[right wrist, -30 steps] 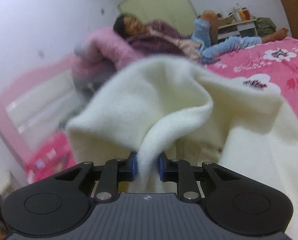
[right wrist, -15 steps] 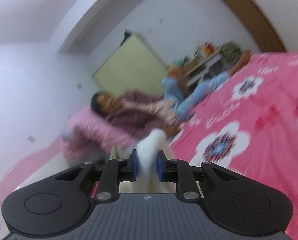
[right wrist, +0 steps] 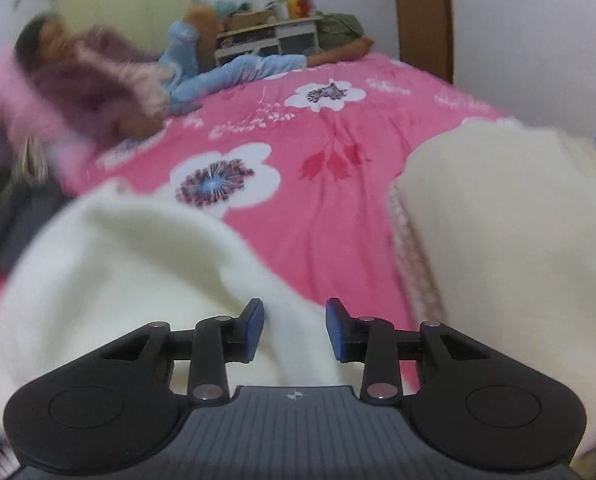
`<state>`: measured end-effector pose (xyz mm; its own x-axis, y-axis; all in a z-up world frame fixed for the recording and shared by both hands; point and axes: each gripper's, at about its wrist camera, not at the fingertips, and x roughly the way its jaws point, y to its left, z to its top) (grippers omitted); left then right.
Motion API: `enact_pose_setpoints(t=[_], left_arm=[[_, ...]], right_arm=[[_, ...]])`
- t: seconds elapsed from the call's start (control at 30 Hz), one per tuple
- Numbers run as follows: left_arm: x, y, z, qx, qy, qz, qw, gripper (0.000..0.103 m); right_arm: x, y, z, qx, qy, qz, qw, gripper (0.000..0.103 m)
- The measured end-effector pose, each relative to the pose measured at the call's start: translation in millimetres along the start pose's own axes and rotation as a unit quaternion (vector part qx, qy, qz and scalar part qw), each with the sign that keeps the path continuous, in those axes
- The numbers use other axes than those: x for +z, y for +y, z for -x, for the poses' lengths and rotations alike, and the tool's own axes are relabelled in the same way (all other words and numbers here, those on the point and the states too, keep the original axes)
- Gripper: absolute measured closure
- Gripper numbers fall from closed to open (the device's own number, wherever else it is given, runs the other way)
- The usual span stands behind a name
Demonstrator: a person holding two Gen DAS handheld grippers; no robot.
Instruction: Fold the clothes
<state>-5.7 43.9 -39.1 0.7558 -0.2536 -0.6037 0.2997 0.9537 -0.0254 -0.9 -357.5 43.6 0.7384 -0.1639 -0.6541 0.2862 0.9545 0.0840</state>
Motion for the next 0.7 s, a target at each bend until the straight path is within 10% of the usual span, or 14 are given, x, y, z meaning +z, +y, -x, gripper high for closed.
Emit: enact_pose_setpoints(t=[0.1,0.17,0.3,0.53,0.63,0.7], left_arm=[[6.9,9.0,-2.7,0.002,0.001,0.027,0.9996,0.003],[11.5,14.9,-4.5,0.004,0.002,0.046,0.9990,0.003],[20.7,26.9,-8.2,0.007,0.003,0.082,0.9966,0.003],[25.7,48.8,24.6,0.036,-0.025,0.128,0.9908,0.003],[20.9,57.4,39.8,0.057,-0.036,0.139,0.9880,0.000],[18.0,60.1,44.3,0.065,-0.037,0.139,0.9874,0.000]], right_arm=[[-8.1,11.5,55.0,-0.004,-0.091,0.041,0.995,0.043],[-12.2,22.2,86.2,0.070,-0.134,0.064,0.986,0.028],[-33.8,85.7,93.3,0.176,-0.126,0.203,0.955,0.019],[-120.2,213.6,29.2,0.185,-0.110,0.510,0.832,0.019],[-145.6,242.5,2.7,0.131,-0.146,0.606,0.771,0.019],[-153.3,248.5,-11.2,0.098,-0.149,0.635,0.752,0.031]])
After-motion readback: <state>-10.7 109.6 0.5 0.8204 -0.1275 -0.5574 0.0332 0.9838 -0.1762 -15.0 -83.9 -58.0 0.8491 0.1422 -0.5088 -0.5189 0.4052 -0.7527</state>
